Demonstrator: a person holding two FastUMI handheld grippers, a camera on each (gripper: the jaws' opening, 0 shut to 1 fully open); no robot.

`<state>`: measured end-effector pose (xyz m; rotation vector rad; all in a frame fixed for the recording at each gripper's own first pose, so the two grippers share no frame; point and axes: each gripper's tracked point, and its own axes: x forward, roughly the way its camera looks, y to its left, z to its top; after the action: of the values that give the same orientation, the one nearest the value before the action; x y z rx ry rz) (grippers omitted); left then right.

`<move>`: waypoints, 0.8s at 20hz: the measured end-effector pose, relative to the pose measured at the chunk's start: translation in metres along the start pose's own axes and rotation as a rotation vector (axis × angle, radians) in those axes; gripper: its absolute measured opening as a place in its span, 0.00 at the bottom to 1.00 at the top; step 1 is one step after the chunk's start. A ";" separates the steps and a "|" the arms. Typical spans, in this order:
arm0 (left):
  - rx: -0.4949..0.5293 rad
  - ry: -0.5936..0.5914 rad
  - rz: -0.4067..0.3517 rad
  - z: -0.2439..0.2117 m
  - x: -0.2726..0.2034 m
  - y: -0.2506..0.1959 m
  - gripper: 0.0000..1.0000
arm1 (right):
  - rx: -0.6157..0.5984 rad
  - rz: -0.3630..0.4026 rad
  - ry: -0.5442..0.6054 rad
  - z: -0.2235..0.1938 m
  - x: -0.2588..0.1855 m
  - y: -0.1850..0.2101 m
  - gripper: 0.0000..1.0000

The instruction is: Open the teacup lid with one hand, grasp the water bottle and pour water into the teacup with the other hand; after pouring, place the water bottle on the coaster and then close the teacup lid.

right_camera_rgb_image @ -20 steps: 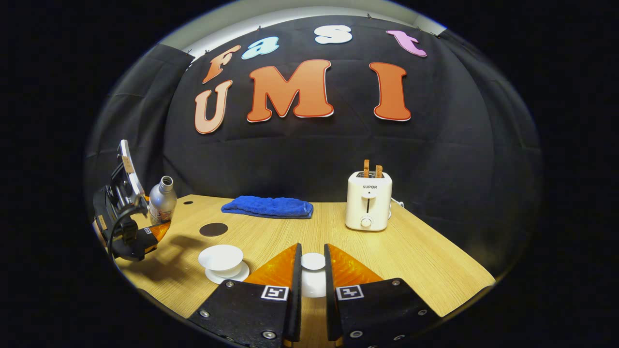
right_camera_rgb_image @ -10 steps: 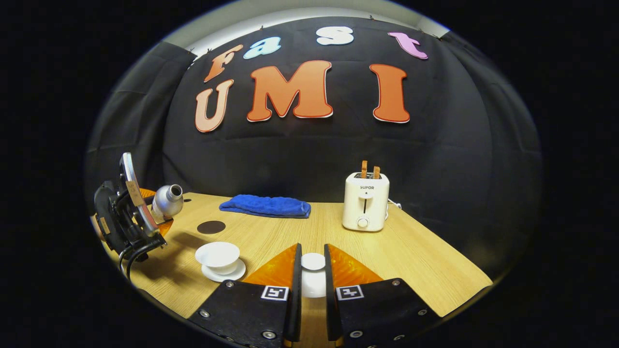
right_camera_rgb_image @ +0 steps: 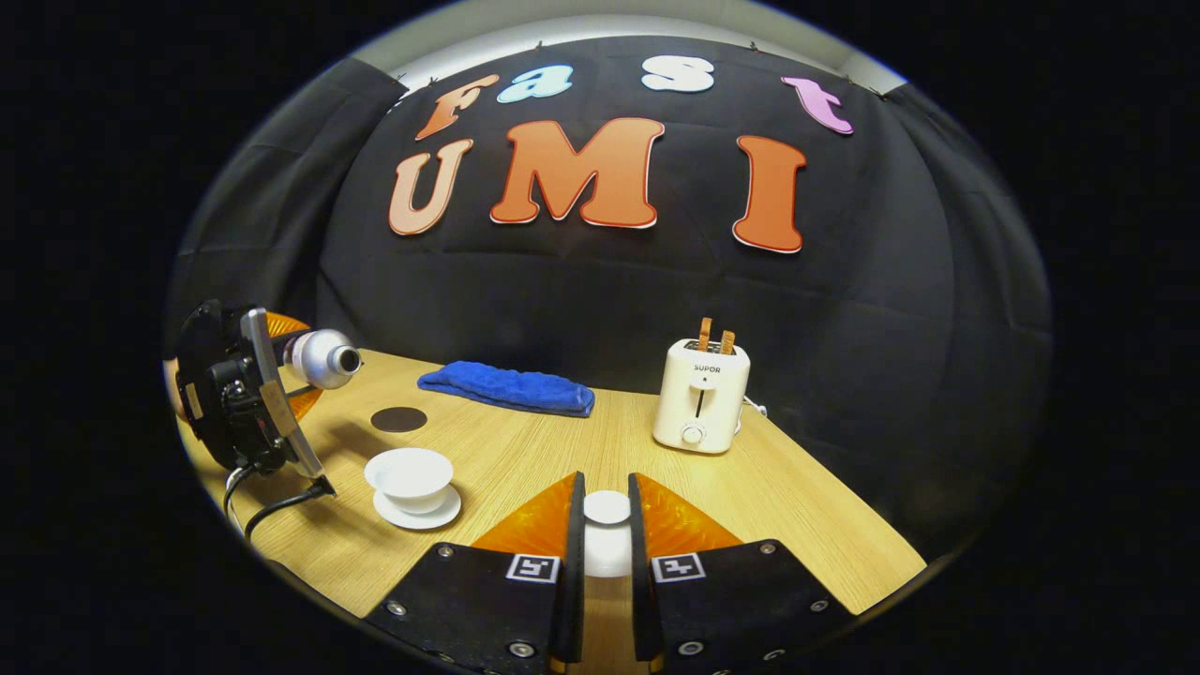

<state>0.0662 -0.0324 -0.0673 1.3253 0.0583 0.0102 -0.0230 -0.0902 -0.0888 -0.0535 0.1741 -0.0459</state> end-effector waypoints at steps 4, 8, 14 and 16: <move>0.134 -0.045 0.001 0.012 0.008 0.002 0.81 | -0.010 0.001 0.000 -0.002 -0.002 -0.003 0.22; 0.225 -0.081 0.038 0.023 0.002 0.008 0.84 | -0.003 -0.001 0.000 -0.004 -0.004 -0.007 0.21; 0.414 -0.118 0.035 0.039 0.011 0.020 0.81 | -0.033 0.000 0.013 -0.007 -0.007 -0.008 0.22; 0.498 -0.124 0.044 0.045 0.013 0.024 0.80 | -0.051 0.000 0.017 -0.008 -0.008 -0.008 0.21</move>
<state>0.0824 -0.0697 -0.0336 1.8223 -0.0794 -0.0529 -0.0325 -0.0982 -0.0953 -0.1035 0.1927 -0.0417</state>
